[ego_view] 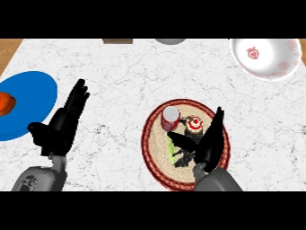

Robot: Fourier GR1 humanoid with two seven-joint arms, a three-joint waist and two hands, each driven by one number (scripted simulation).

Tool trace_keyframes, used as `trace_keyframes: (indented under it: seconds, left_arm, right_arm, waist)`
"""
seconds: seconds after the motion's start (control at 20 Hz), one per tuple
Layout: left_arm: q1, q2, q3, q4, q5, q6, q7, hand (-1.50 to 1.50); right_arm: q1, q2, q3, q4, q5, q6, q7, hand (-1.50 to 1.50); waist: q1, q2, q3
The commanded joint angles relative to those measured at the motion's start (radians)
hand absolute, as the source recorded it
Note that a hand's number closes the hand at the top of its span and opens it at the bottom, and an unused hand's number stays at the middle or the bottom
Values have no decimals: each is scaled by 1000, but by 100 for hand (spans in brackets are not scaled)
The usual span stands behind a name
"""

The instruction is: Pick the cupcake from the placemat and place it in the bowl

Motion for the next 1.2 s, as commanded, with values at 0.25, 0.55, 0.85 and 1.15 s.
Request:
trace_keyframes:
  seconds: [0.25,0.55,0.85,1.15]
  left_arm:
    - [22,-64,-19,-38,-81,16,17,0]
    - [39,-69,-22,27,-92,0,-61,0]
    - [-3,-37,41,26,-34,-57,-30,0]
    - [-22,-62,18,13,-47,-36,2,0]
  right_arm:
    - [-44,1,-46,130,-190,21,-179,-150]
    - [-145,-14,32,179,-105,173,-134,150]
    - [-107,-87,137,90,-249,244,-432,150]
    - [-129,-260,255,-28,-342,468,-834,150]
  waist:
    - [2,0,0]
    - [5,1,0]
    - [13,5,3]
    - [36,14,9]
